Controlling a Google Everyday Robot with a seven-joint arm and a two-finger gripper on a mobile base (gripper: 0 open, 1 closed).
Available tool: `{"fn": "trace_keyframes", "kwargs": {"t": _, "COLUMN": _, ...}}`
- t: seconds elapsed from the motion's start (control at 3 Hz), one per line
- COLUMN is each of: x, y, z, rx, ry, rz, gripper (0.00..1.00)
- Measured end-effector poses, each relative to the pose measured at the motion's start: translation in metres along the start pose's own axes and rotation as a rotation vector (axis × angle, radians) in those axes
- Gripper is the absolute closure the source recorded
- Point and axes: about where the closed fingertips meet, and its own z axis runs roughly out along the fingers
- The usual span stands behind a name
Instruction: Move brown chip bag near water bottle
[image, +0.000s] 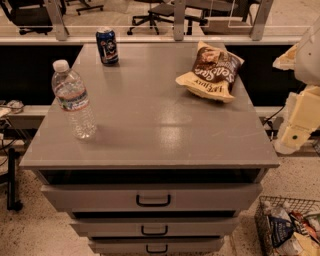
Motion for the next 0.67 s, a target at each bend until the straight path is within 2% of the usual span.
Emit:
{"fn": "trace_keyframes", "kwargs": {"t": 0.33, "x": 0.000, "y": 0.000, "z": 0.000, "rx": 0.000, "ry": 0.000, "rz": 0.000, "gripper": 0.00}}
{"fn": "trace_keyframes", "kwargs": {"t": 0.67, "x": 0.002, "y": -0.016, "z": 0.014, "rx": 0.031, "ry": -0.026, "rz": -0.010, "gripper": 0.00}}
